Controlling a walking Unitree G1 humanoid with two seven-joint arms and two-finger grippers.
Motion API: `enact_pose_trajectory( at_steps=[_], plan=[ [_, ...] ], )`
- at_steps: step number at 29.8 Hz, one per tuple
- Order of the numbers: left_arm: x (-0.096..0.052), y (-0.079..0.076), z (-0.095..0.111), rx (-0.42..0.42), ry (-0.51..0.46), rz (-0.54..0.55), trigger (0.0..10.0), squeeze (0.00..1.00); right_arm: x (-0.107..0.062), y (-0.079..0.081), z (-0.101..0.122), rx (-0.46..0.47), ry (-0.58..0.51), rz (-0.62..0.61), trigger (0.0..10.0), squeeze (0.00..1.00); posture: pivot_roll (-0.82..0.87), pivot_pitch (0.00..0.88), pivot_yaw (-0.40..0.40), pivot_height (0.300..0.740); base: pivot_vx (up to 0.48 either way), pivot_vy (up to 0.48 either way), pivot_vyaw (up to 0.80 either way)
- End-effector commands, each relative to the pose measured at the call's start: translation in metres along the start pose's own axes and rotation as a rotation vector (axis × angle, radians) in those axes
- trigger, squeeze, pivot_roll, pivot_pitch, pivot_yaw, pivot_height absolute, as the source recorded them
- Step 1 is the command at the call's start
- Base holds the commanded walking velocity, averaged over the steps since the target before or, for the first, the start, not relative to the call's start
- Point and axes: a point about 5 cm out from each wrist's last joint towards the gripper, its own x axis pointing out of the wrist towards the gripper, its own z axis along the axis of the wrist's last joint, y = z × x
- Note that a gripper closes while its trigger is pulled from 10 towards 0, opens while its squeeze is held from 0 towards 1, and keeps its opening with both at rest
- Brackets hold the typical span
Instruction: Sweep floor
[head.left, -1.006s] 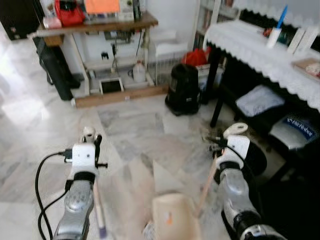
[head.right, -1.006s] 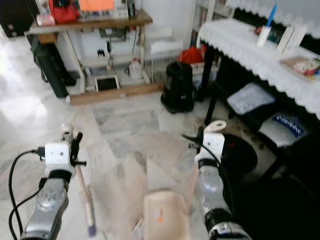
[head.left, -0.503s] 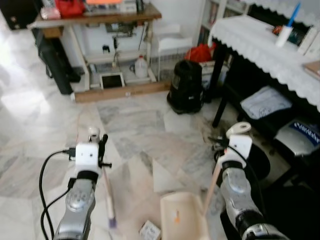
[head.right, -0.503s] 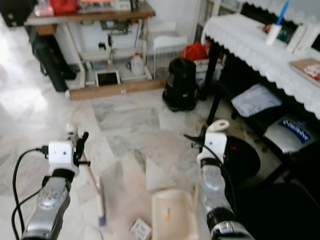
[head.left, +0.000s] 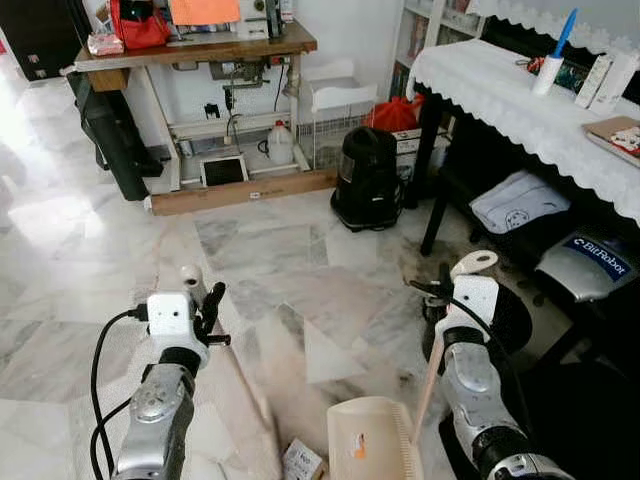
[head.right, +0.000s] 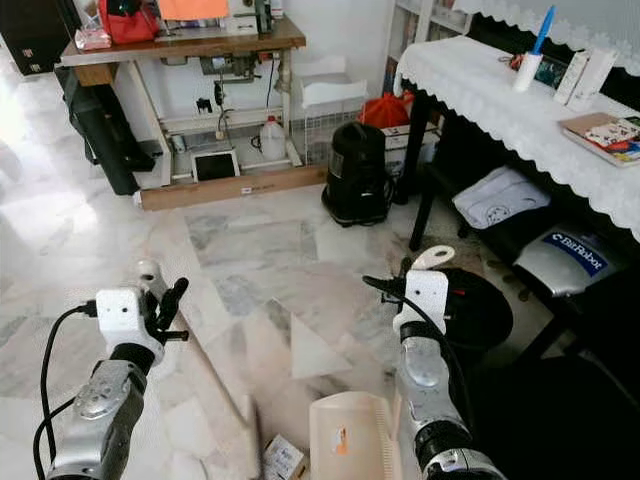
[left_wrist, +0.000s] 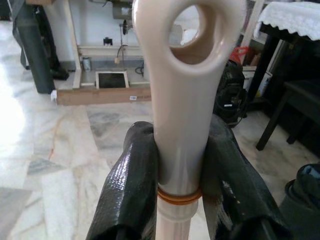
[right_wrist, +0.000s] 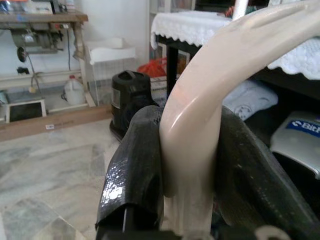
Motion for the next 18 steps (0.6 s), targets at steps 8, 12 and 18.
enact_pose_trajectory(
  at_steps=[8,12,18],
  plan=[
    [0.005,0.004,0.021,0.005,-0.057,-0.028,10.0,0.00,-0.007,-0.001,-0.011,-0.015,0.036,-0.024,10.0,0.00,0.15,0.053,0.049,0.740,0.000,0.000,0.00],
    [0.007,0.005,0.027,0.002,-0.071,-0.037,10.0,0.00,-0.010,-0.001,-0.014,-0.027,0.048,-0.023,10.0,0.00,0.16,0.054,0.057,0.740,0.000,0.000,0.00],
    [0.007,0.008,0.031,0.017,-0.071,-0.049,10.0,0.00,-0.012,-0.001,-0.018,-0.045,0.067,-0.028,10.0,0.00,0.17,0.051,0.074,0.740,0.000,0.000,0.00]
  ],
)
